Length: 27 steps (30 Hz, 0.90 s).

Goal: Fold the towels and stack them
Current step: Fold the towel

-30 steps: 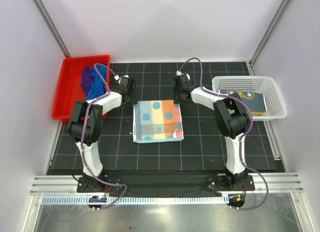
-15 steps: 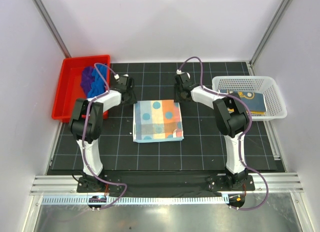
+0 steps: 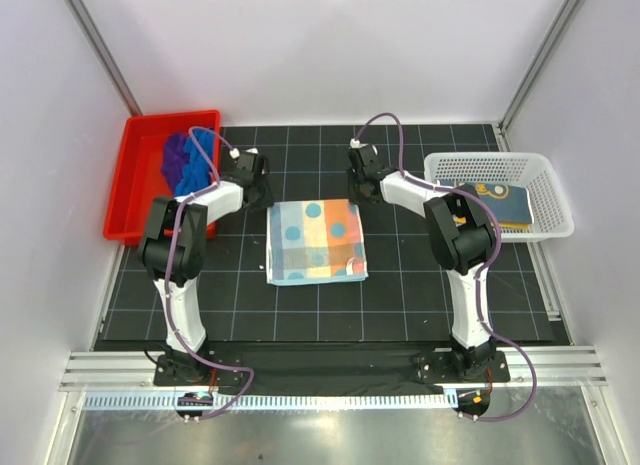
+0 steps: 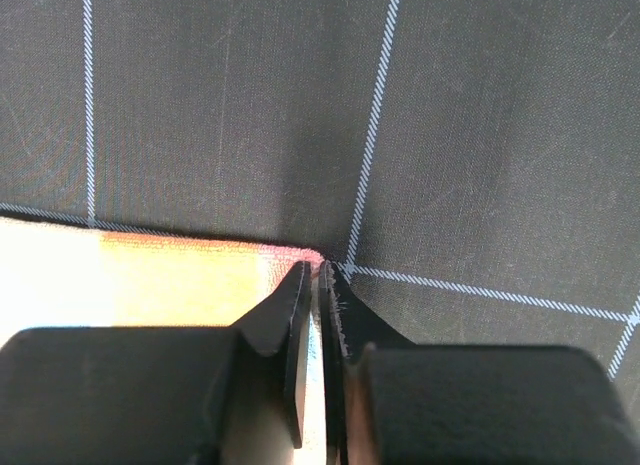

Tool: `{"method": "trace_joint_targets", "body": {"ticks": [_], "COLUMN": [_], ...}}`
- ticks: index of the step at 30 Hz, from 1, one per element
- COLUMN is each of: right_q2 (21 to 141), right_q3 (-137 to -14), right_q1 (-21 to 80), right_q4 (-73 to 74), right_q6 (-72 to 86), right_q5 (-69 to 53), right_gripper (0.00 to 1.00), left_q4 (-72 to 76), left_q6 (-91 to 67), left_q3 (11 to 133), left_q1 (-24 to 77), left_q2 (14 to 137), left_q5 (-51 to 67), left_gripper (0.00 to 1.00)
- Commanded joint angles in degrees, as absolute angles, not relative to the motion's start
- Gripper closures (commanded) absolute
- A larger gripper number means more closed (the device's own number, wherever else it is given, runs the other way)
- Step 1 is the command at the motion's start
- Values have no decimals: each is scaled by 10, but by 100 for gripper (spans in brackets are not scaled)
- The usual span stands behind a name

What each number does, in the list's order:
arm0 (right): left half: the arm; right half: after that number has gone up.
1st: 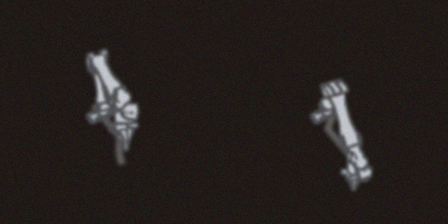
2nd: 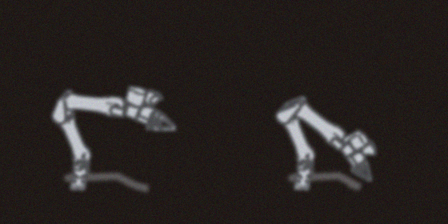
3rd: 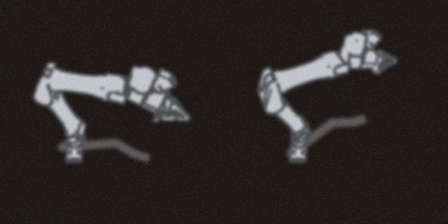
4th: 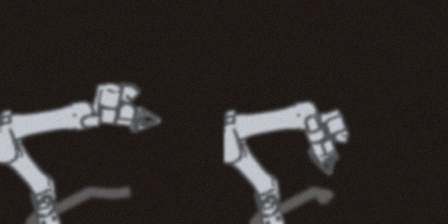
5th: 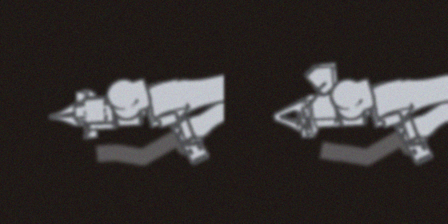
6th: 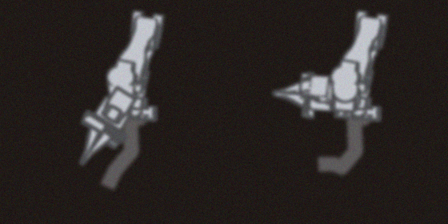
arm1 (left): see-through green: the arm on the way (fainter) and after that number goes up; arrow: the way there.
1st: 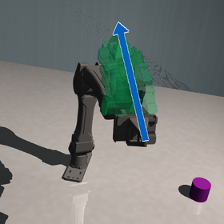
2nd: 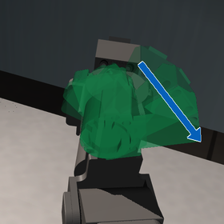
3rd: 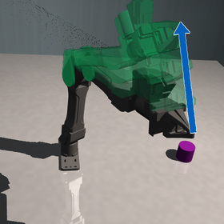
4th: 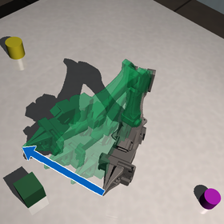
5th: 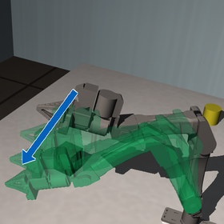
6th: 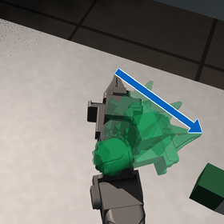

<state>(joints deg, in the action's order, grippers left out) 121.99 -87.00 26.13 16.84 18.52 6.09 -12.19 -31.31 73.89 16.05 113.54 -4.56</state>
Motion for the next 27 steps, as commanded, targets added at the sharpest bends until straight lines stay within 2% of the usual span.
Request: {"method": "trace_joint_targets", "body": {"ticks": [1,9,19,27], "right_q2": [1229,1230,1206,1165], "right_q3": [-883,-898,-919,-904], "right_q1": [258,247,234,234], "right_q4": [172,157,103,64], "right_q6": [173,150,125,108], "right_q5": [62,50,58,62], "right_gripper": [89,95,97,97], "left_q4": [-79,34,175,223], "left_q6": [-316,-327,-353,-370], "left_q3": [729,696,685,681], "left_q1": [157,157,142,123], "left_q2": [1139,1120,1088,1075], "left_q5": [-40,-46,-23,34], "left_gripper": [80,99,100,100]}}
